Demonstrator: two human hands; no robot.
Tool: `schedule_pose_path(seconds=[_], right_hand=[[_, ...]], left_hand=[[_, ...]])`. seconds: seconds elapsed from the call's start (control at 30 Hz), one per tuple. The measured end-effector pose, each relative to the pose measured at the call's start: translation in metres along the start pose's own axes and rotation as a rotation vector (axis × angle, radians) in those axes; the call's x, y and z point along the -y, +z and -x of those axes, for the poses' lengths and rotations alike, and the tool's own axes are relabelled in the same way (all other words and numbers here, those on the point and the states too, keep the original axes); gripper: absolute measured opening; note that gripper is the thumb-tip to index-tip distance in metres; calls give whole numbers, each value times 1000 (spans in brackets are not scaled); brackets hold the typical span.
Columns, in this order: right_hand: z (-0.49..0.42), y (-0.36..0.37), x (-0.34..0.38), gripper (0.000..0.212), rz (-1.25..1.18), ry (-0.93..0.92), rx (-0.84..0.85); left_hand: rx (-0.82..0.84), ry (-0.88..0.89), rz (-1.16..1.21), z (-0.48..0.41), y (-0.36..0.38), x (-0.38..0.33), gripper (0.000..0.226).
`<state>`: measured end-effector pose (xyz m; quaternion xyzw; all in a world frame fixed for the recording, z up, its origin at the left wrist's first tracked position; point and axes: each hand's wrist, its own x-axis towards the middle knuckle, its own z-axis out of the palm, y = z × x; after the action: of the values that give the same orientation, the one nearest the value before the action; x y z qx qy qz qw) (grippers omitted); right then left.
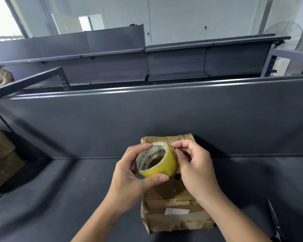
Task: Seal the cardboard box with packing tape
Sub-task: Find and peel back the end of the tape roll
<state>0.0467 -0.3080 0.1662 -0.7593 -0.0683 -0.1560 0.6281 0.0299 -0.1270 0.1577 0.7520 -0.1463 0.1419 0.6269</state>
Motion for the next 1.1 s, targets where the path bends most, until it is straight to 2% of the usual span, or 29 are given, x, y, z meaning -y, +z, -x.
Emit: schedule_pose_path(seconds=[0.2,0.33,0.4,0.53,0.63,0.8,0.93,1.1], right_hand=[[8,-2,2,23,-5,-101,-11],[18,-6,4,18,-31,-201,0],[20,-9,6,16,-38,-223,38],[4,-25,13,29,-246,-32,110],[-8,-34,15,41,-202,39,143],[-13,-36,12,65,-289,118,247],[-10,-36,12,57,-367,92,358],[-2,-27,12,44,-177,-7,232]], left_hand=[[42,9,-49,-5,-5,-5,73],[-134,25,-120,-8,-13,-1,62],[-141,13,-114,-7,-16,-2,62],[-174,-54,-91,-4,-12,-10,63],[-223,-70,-100,-4,-8,-18,67],[-173,-46,-86,-3,-4,-27,63],[-134,-40,-58,-3,-5,-27,60],[-165,8,-146,-4,-4,-24,61]])
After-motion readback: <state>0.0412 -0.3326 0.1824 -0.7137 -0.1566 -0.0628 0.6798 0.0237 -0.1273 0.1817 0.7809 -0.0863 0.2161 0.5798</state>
